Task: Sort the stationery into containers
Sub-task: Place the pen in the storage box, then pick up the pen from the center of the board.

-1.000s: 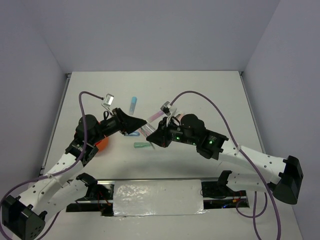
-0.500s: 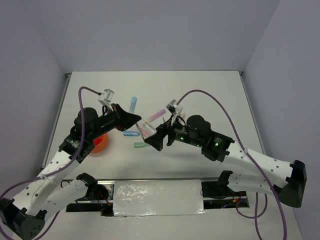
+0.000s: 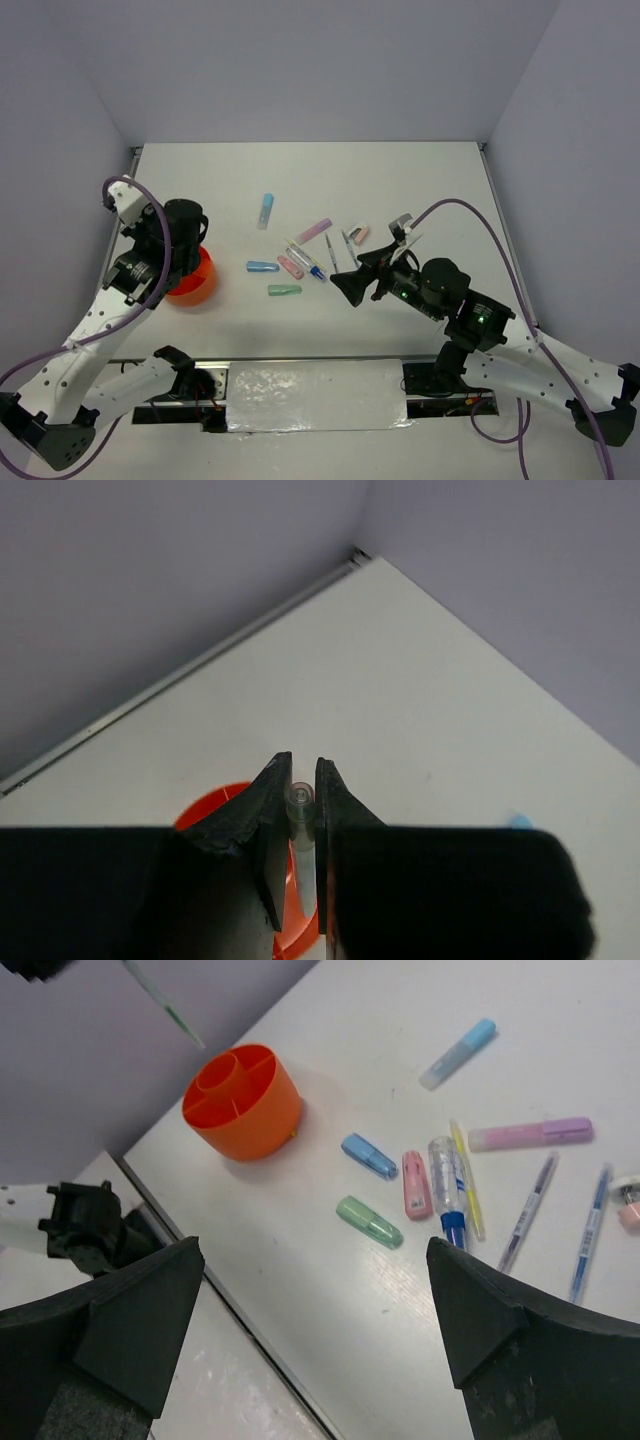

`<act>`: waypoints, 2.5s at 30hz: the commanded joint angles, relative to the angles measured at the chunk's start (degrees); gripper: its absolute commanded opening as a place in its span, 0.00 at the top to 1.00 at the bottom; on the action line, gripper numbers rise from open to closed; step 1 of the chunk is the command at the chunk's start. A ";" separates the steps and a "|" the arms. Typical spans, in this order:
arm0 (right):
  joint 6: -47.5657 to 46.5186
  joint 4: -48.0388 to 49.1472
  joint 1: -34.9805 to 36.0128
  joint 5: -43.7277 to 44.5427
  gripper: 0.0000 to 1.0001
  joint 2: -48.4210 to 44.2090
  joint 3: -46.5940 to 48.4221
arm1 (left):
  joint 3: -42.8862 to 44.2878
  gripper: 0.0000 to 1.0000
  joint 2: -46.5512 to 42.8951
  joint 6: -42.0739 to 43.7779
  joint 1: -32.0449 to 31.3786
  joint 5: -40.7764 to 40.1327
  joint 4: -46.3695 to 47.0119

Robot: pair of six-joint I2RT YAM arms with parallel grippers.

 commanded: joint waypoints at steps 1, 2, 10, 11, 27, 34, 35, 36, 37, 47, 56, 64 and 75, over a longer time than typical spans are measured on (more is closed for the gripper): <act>-1.82 -1.07 0.36 -1.55 0.00 -0.55 -0.40 | 0.12 0.95 -0.53 -6.69 0.52 -18.10 -1.30; -2.26 -1.24 0.36 -2.09 0.00 -0.20 0.12 | -2.41 0.95 -0.61 -3.92 0.78 -18.02 4.28; -4.03 -2.74 0.36 -3.06 0.00 -0.19 2.15 | -6.39 0.93 3.59 -28.35 1.58 -21.18 -12.39; -4.03 -2.56 0.36 -3.50 0.00 -0.46 1.89 | -6.39 0.92 4.39 -30.77 1.58 -21.27 -14.54; -3.85 -1.68 0.36 -3.06 0.00 1.65 1.36 | -4.55 0.25 17.75 -56.40 1.05 -19.17 -38.04; -1.31 -6.77 0.09 3.78 0.00 7.77 3.11 | -4.02 0.01 11.62 -26.39 0.08 -11.98 -16.56; -0.17 -9.56 -0.69 6.23 0.00 9.80 4.34 | -4.46 0.01 9.95 -17.00 0.08 -5.00 -9.54; 0.45 -10.72 -1.13 7.04 0.00 13.65 4.96 | -4.81 0.01 6.80 -1.85 0.17 -0.06 2.89; 1.85 -11.69 -1.57 7.66 0.00 15.43 5.83 | -4.29 0.01 5.46 2.65 0.17 5.04 6.15; 3.45 -12.93 -13.61 6.61 0.25 34.86 7.94 | 20.93 0.01 1.59 25.00 0.26 49.53 -5.94; -2.88 -12.41 -22.40 2.39 0.42 53.66 17.52 | 23.58 0.01 -7.54 27.13 0.26 76.62 -7.80; -6.66 -12.23 -24.25 0.20 0.47 65.45 24.74 | 17.26 0.01 -16.42 26.78 0.26 73.66 -9.72; -6.84 -9.59 -24.25 -3.67 0.83 72.23 23.95 | 11.10 0.01 -23.81 26.43 0.26 68.72 -13.42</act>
